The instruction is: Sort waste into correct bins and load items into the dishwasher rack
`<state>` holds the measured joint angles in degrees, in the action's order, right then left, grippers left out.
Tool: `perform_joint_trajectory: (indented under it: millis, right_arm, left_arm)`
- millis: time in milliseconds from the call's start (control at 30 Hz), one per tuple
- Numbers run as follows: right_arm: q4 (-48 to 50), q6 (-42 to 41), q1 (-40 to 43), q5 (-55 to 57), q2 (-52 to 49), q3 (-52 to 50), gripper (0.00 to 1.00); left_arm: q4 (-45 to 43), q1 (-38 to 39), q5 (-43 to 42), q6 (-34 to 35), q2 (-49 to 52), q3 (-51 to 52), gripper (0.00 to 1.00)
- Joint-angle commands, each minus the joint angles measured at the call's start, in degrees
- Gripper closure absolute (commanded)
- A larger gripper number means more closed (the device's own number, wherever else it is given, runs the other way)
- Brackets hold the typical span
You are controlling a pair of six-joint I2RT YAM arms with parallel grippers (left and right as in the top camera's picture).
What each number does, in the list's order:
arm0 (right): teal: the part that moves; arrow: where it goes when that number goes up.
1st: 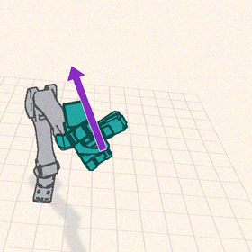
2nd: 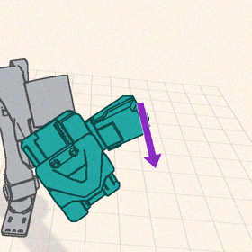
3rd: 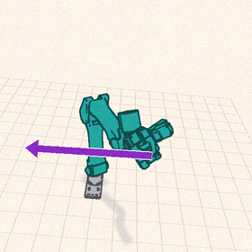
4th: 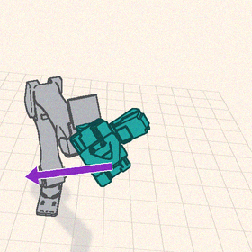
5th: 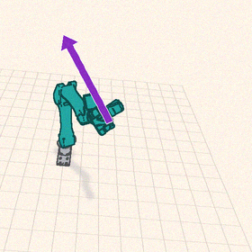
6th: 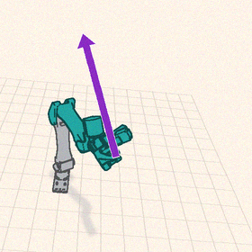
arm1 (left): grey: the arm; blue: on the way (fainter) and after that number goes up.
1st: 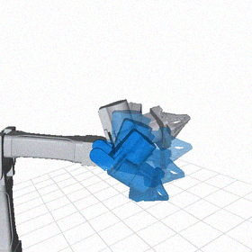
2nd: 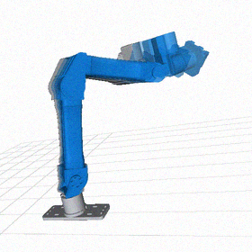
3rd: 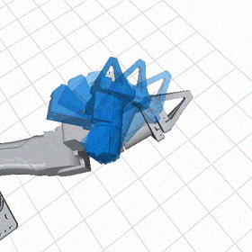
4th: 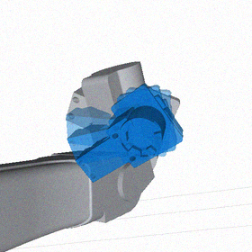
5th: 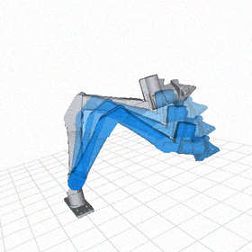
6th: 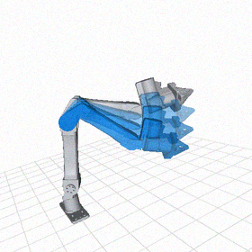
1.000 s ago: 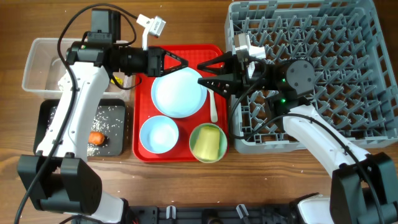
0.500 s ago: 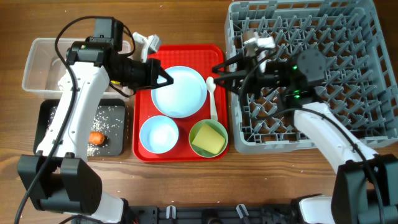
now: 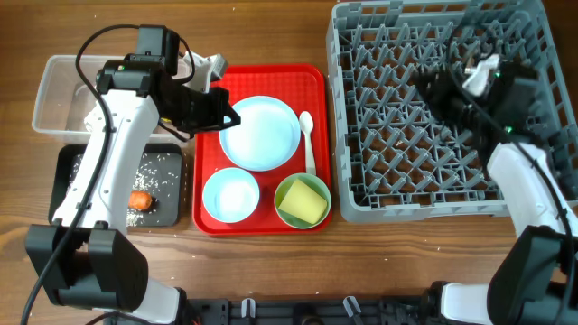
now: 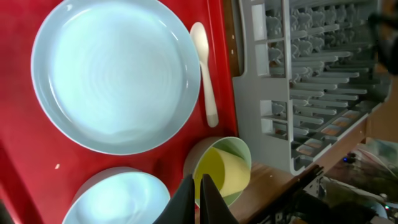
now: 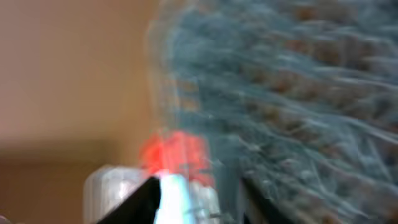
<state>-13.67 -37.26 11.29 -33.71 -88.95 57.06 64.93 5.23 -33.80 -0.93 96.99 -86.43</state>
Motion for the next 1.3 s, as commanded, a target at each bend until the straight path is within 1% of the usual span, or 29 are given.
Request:
perform_joint_trajectory:
  millis: [0,33,67,100,133,167,233,267,300,367,400,433,467,533,567,600,667,700,767,800,867,900,967,1033,1100,1133,1167,1200,1267]
  right_arm:
    - [-15.5,19.8,-1.7,19.2,1.0,13.0,0.50]
    - [-23.4,23.0,-2.3,20.3,1.6,18.9,0.49]
    - [-28.2,24.2,-2.8,21.0,2.1,22.8,0.48]
    - [-35.4,25.3,-3.6,23.1,3.1,28.7,0.47]
    - [-38.9,25.6,-4.0,24.4,3.5,31.6,0.46]
    - [-43.0,25.7,-4.5,25.6,4.1,34.9,0.43]
    - [-49.7,27.3,-5.5,25.7,5.5,39.7,0.33]
    - [-52.2,27.3,-6.2,24.9,6.8,40.3,0.07]
    - [-53.7,28.0,-6.5,21.4,7.9,40.0,0.00]
    - [-57.0,28.7,-6.6,15.1,8.0,40.0,0.00]
    - [-59.4,28.6,-6.6,15.3,7.8,39.9,0.00]
    - [-60.9,28.1,-6.6,16.1,7.8,39.7,0.15]
    - [-61.7,28.2,-6.6,16.5,7.8,39.2,0.34]
    - [-62.7,28.1,-6.7,16.1,7.8,37.5,0.66]
    - [-62.9,28.1,-6.9,15.2,7.8,36.3,0.71]
    - [-63.3,28.2,-7.1,14.7,7.8,35.4,0.71]
    - [-63.6,28.3,-8.4,14.7,7.8,32.4,0.67]
    - [-63.5,28.3,-9.4,14.7,7.8,30.9,0.66]
    - [-62.7,28.4,-10.9,14.8,7.8,29.0,0.65]
    - [-62.4,28.5,-11.5,14.8,7.8,28.6,0.64]
    - [-61.5,28.5,-12.5,14.8,7.8,28.2,0.63]
    - [-61.2,28.5,-12.7,14.8,7.8,28.1,0.62]
    - [-60.7,28.3,-12.9,14.7,7.8,28.0,0.61]
    - [-60.7,28.3,-12.9,14.8,7.8,28.0,0.61]
    - [-60.7,28.3,-12.9,14.8,7.8,28.0,0.60]
    - [-60.7,28.3,-12.9,14.8,7.8,28.0,0.60]
    - [-60.8,28.3,-12.9,14.8,7.8,28.0,0.60]
    - [-60.7,28.3,-12.9,14.8,7.8,28.0,0.60]
    - [-60.7,28.3,-12.9,14.8,7.8,28.0,0.60]
  left_arm:
    - [-0.4,-0.1,3.1,0.5,0.5,-0.6,0.96]
    - [-1.1,-0.1,3.3,1.7,0.5,-0.6,0.96]
    - [-1.9,-0.1,3.3,2.9,0.5,-0.6,0.96]
    - [-3.2,-0.1,3.8,5.1,0.5,-0.6,0.96]
    - [-4.1,-0.1,4.1,7.4,0.5,-0.6,0.96]
    - [-4.8,0.0,4.3,9.4,0.5,-0.6,0.96]
    - [-6.2,0.9,5.4,13.5,0.5,-0.6,0.96]
    - [-6.7,1.9,7.1,15.1,0.5,-0.6,0.96]
    - [-6.9,3.6,10.3,15.8,0.5,-0.6,0.96]
    - [-6.9,6.9,15.9,16.2,0.5,-0.6,0.96]
    - [-6.9,8.5,16.5,16.2,0.5,-0.6,0.96]
    - [-6.9,9.5,16.5,16.4,0.5,-0.6,0.96]
    - [-6.9,10.8,16.3,16.5,0.5,-0.6,0.96]
    - [-6.7,12.7,16.3,16.4,0.5,-0.6,0.94]
    - [-6.6,13.4,16.3,16.4,0.5,-0.3,0.89]
    - [-6.6,13.8,16.3,16.3,0.5,0.0,0.86]
    - [-6.2,14.3,16.1,16.4,0.6,1.4,0.85]
    - [-5.6,14.5,15.2,16.4,0.6,2.3,0.84]
    - [-4.2,14.5,12.1,15.5,0.6,4.8,0.77]
    - [-3.8,14.5,10.3,14.4,0.6,5.7,0.76]
    - [-4.1,14.5,4.8,12.0,0.6,8.3,0.76]
    - [-4.3,14.5,1.2,9.7,0.6,9.5,0.77]
    - [-4.3,14.5,-3.4,5.4,0.6,11.4,0.78]
    - [-4.3,14.5,-4.3,3.0,0.6,14.1,0.76]
    - [-4.8,14.5,-4.3,2.6,0.6,16.5,0.76]
    - [-5.2,14.5,-4.4,2.6,0.6,17.4,0.79]
    - [-6.1,14.5,-4.7,2.6,0.6,18.7,0.84]
    - [-7.4,14.5,-5.3,2.6,0.6,20.1,0.86]
    - [-10.1,14.5,-7.1,2.6,0.6,22.5,0.85]
